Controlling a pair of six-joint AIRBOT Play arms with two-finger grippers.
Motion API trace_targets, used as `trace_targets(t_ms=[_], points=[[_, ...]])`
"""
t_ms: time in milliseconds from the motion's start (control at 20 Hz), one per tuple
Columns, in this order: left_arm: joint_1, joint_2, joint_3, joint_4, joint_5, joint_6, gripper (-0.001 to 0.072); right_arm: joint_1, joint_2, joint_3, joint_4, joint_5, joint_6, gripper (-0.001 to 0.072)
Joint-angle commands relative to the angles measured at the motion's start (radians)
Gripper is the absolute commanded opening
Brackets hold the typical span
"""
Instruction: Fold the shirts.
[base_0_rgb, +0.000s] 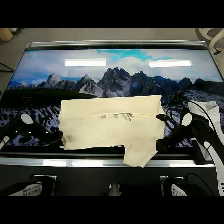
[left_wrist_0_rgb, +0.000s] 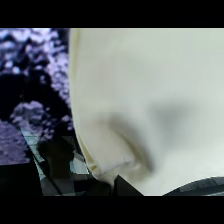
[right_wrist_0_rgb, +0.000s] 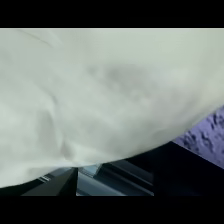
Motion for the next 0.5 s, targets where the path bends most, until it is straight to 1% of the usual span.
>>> trace_targets(t_ms=[0,250,400,450], points=[[0.0,0.0,-0.001,0.006,0.003,0.002,0.0027,0.0,0.005,-0.052,0.037,-0.08,0.057,0.0414],[0.0,0.0,-0.001,0.006,0.003,0.009,0.0027,0.001,0.005,-0.066,0.037,-0.094,0.102,0.0412],[0.0,0.0,-0.001,0.006,-0.002,0.009,0.0027,0.001,0.005,-0.07,0.044,-0.125,0.152,0.0302],[0.0,0.0,-0.001,0.006,-0.004,0.009,0.0027,0.0,0.005,-0.075,0.061,-0.126,0.16,0.0246]])
